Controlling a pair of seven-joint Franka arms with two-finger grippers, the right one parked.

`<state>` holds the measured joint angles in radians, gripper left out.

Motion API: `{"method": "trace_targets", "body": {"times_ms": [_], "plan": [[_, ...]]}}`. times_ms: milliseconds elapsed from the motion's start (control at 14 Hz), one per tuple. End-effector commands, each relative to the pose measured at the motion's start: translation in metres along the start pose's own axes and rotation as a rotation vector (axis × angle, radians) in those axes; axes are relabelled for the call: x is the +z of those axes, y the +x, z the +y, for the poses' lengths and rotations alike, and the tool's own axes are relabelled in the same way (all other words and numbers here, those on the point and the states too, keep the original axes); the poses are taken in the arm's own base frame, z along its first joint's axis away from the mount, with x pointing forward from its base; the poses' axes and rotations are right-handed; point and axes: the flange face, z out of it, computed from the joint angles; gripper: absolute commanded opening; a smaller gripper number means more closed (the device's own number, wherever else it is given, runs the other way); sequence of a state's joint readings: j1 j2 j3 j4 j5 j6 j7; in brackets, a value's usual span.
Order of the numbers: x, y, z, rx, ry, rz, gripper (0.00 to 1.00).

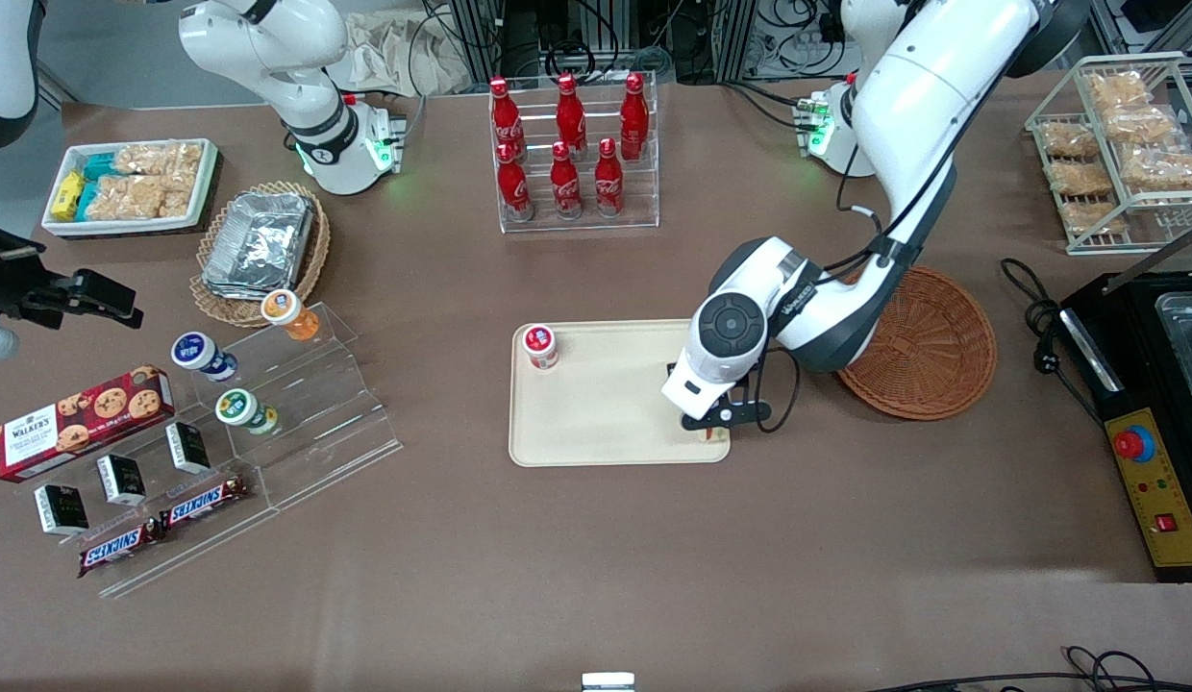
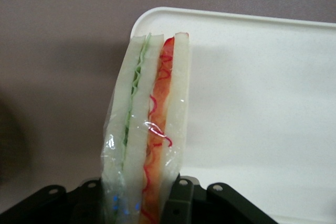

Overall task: Place sandwich from basket to tray
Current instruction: 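Lift the sandwich and carry it over the cream tray, then lower the sandwich onto the tray and open the left gripper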

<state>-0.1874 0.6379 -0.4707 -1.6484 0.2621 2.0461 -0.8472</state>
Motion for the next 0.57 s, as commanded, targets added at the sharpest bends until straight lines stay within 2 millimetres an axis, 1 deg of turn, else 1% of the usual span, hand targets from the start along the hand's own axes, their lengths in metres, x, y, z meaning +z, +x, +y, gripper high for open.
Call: {"method": "trace_targets", "body": {"times_ms": [0,143,357,429,500], "plan": [[0.011,0.002,0.01,0.0,0.009,0.008,0.4],[0.024,0.003,0.011,0.003,0.012,-0.006,0.4],[0.034,0.0,0.017,0.015,0.009,-0.01,0.4],[0.035,0.0,0.017,0.018,0.013,-0.006,0.43],[0.036,0.0,0.017,0.019,0.016,-0.006,0.51]]}}
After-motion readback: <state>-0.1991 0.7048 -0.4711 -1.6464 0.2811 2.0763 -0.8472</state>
